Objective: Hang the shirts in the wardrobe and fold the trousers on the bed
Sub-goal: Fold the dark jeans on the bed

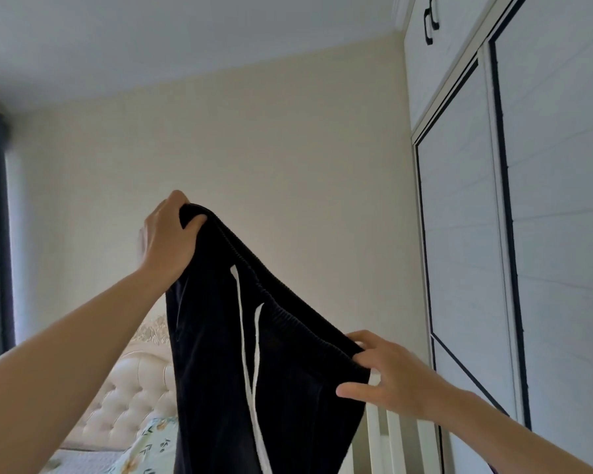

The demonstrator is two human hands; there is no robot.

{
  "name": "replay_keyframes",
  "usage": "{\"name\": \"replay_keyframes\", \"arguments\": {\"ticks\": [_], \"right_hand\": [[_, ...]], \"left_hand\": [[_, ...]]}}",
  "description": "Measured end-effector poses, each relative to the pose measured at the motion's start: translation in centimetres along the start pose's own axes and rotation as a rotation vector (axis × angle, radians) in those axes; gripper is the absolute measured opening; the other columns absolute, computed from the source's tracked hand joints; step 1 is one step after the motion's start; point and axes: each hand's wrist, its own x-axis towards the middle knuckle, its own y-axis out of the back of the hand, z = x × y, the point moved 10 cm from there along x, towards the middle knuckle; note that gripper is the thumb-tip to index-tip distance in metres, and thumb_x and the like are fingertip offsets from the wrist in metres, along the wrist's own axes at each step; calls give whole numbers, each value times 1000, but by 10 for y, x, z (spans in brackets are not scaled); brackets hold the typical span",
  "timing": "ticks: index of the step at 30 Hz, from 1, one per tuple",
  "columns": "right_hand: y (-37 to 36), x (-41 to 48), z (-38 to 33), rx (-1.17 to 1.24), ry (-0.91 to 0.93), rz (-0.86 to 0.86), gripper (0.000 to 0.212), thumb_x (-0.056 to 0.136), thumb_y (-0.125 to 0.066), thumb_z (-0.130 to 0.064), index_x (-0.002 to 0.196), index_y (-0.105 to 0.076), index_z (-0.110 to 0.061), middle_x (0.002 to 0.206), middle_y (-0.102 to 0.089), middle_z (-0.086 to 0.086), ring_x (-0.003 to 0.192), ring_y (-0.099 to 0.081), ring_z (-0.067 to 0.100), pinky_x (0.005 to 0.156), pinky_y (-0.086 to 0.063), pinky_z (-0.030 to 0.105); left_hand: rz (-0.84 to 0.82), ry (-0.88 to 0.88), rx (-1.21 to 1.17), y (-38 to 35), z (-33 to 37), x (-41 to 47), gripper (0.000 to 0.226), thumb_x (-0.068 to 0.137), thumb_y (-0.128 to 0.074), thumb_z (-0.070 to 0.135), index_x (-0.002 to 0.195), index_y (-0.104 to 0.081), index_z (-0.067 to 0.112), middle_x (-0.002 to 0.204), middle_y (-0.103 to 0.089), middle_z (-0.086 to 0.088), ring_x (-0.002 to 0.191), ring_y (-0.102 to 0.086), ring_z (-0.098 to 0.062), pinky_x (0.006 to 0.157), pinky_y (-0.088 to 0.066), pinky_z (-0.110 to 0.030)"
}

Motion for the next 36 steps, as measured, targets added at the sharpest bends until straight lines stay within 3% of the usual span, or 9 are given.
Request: {"name": "replay_keyframes", "arguments": {"ticks": [4, 9, 12, 15, 18, 21, 24, 28, 36], "right_hand": [[31, 17, 23, -242, -59, 28, 55, 86, -40, -70, 92, -73, -26, 135, -39, -28, 107, -57, 3, 90, -48, 33], [92, 32, 72, 112, -168, 138, 39, 84, -63, -48, 114, -66, -24, 117, -58, -22, 100, -58, -5, 82, -40, 11], [123, 41, 88, 10, -235, 224, 24, 91, -61, -40, 89, -71, -19, 147, -38, -16, 110, -52, 3, 87, -35, 21], [118, 54, 94, -432, -284, 33, 31, 95, -51, -49, 100, -69, -24, 154, -21, -16, 120, -46, 14, 81, -39, 30], [126, 57, 101, -375, -290, 14, 27, 94, -55, -46, 96, -70, -24, 155, -22, -11, 121, -46, 16, 85, -42, 34], [142, 47, 113, -25, -320, 165, 33, 94, -59, -34, 113, -68, -8, 144, -43, 4, 120, -50, 20, 99, -40, 31], [142, 35, 123, 329, -362, 109, 35, 92, -63, -31, 126, -61, -21, 129, -55, -7, 112, -56, 13, 90, -54, 35], [156, 27, 142, 439, -399, 71, 47, 91, -64, -32, 136, -53, -23, 130, -58, -6, 114, -59, 11, 89, -56, 38], [174, 25, 166, 499, -406, 395, 23, 101, -46, -26, 106, -63, -12, 94, -63, 15, 82, -61, 20, 73, -60, 41]], "left_hand": [[-41, 24, 114, 1, -24, -10, 21, 93, -58, 39, 86, -45, 25, 86, -59, 1, 79, -56, -29, 72, -49, -44], [-173, 48, 13, -5, -41, -17, 32, 90, -66, 35, 79, -48, 12, 72, -57, -7, 72, -53, -27, 60, -41, -36], [-265, 53, 18, -14, -44, -18, 40, 85, -72, 38, 70, -50, 9, 63, -53, -6, 64, -50, -24, 55, -36, -32], [-537, -25, 234, -41, -45, -23, 53, 78, -75, 50, 59, -44, 11, 57, -46, -2, 56, -44, -19, 53, -30, -31], [-747, -150, 509, -67, -48, -43, 64, 76, -68, 64, 58, -34, 14, 58, -37, 1, 55, -36, -18, 53, -23, -28], [-678, -74, 346, -67, -53, -48, 62, 73, -71, 61, 60, -39, 11, 57, -41, -1, 55, -36, -18, 53, -27, -29], [-609, -8, 200, -68, -48, -49, 49, 78, -73, 50, 66, -49, 9, 64, -51, -4, 59, -45, -20, 55, -32, -30], [-574, 76, 27, -81, -34, -58, 34, 93, -60, 39, 81, -51, 9, 73, -54, -7, 63, -48, -19, 55, -34, -29], [-501, 329, -355, -108, -15, -79, 29, 97, -55, 41, 99, -54, 12, 86, -59, -7, 69, -55, -18, 58, -41, -29]]}}
